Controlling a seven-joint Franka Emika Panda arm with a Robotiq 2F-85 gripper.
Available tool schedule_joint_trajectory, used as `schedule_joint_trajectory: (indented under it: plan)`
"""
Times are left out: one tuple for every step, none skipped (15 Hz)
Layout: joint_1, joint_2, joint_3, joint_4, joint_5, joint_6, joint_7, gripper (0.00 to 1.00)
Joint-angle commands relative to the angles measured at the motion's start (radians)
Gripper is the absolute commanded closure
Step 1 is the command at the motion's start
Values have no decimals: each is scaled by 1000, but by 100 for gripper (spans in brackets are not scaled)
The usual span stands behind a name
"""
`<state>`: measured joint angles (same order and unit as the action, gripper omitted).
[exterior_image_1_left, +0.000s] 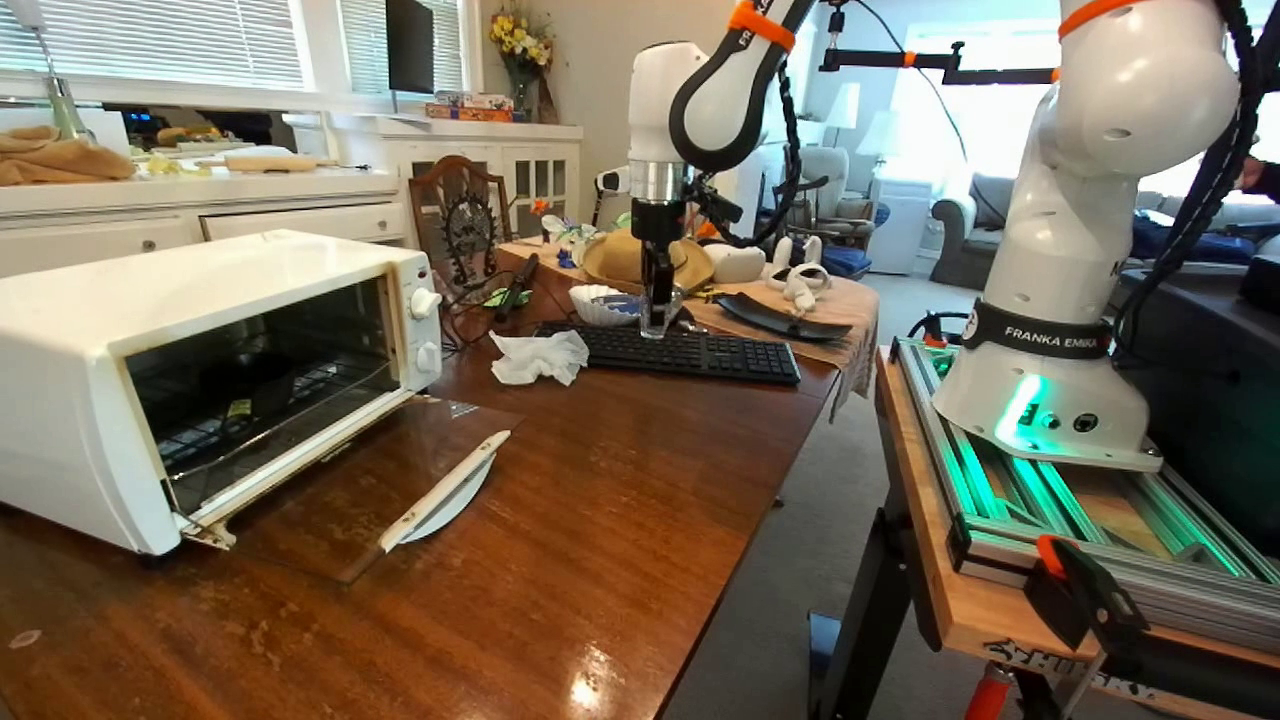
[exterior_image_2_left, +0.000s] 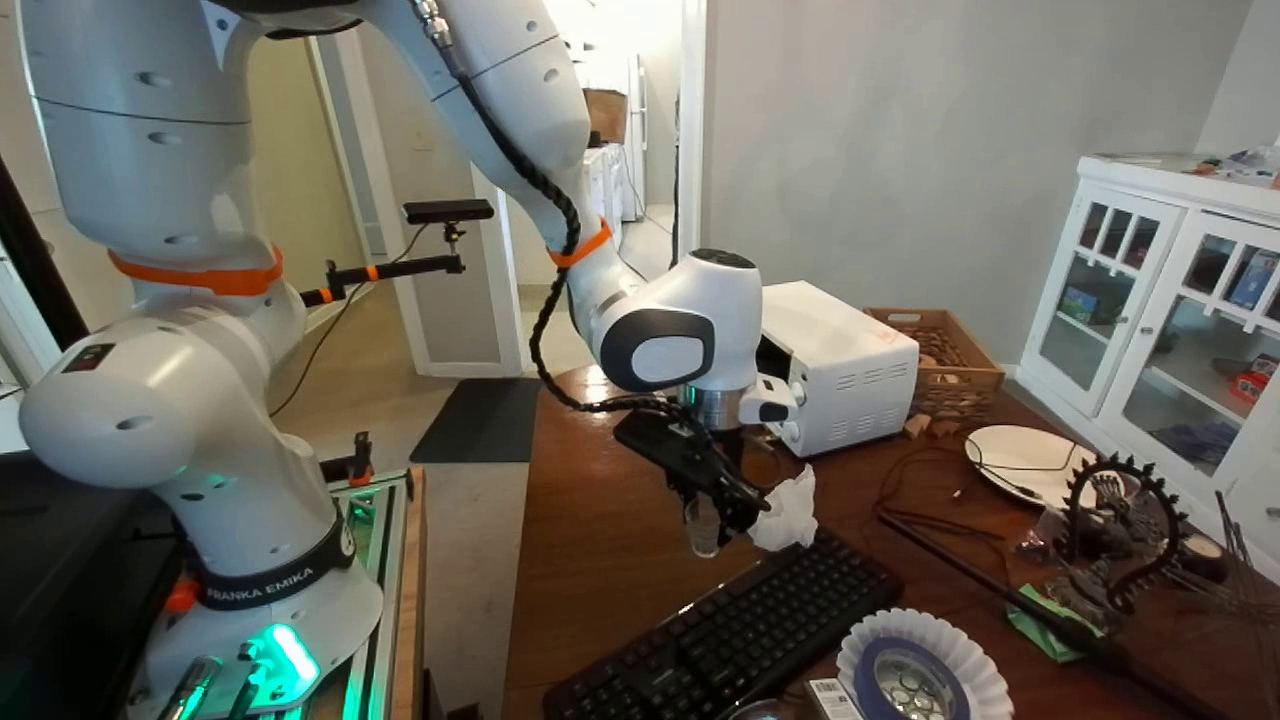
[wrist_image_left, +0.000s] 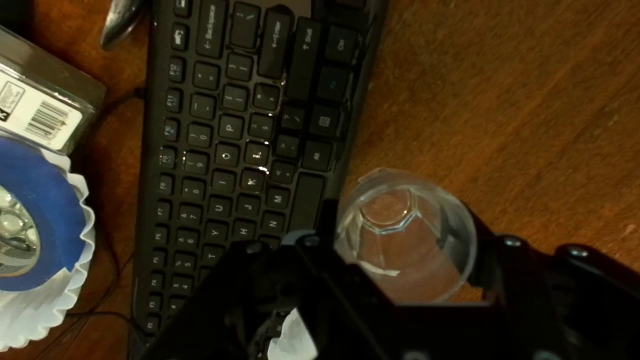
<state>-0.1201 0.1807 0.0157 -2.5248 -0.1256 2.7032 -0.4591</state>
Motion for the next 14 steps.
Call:
schedule_joint_trajectory:
  plan:
    - [21,22,1,28,-4,-15,8,70]
    - [34,27,7,43,-14,-20,18,70]
    - [55,29,18,69,-27,-31,30,70]
    - [78,34,23,97,-49,-60,48,70]
    - [101,50,43,142,-53,-103,46,70]
    - [123,72,58,189,-59,-154,45,70]
    - [145,99,76,240,-65,-203,37,70]
    - [162,122,93,290,-64,-256,22,70]
    - [181,143,109,341,-64,-309,15,70]
    - [191,170,125,395,-53,-370,-2,70]
    - [204,196,132,443,-56,-427,1,70]
    - [211,225,135,488,-60,-472,-3,70]
    - [220,246,132,516,-74,-490,10,70]
    - [227,267,122,541,-95,-500,26,70]
